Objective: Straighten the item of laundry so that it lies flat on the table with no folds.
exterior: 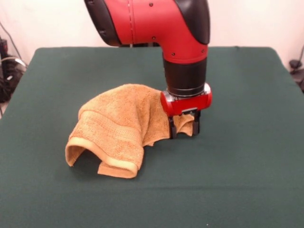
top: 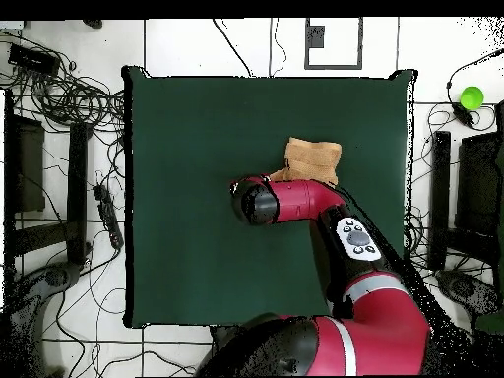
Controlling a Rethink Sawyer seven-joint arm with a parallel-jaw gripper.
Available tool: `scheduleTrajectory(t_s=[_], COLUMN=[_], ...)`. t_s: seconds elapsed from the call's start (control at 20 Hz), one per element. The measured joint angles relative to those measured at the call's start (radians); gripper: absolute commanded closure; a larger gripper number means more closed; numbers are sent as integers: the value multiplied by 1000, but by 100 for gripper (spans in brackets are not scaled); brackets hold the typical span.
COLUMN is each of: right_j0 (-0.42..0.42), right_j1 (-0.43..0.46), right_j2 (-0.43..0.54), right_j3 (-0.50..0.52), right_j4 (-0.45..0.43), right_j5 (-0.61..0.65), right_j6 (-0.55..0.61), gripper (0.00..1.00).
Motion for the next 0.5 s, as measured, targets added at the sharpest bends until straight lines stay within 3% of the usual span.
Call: scheduleTrajectory(t_s=[0.25,0.3,0.5], right_j0=[3,2,2], right_j1=[0,-1,-2], right_j2=[-3,-6,-15], right_j3=[0,-2,-7], right_j4=[0,-1,-1], right_j5=[0,-1,0], right_j6=[0,0,0], gripper=[0,100,100])
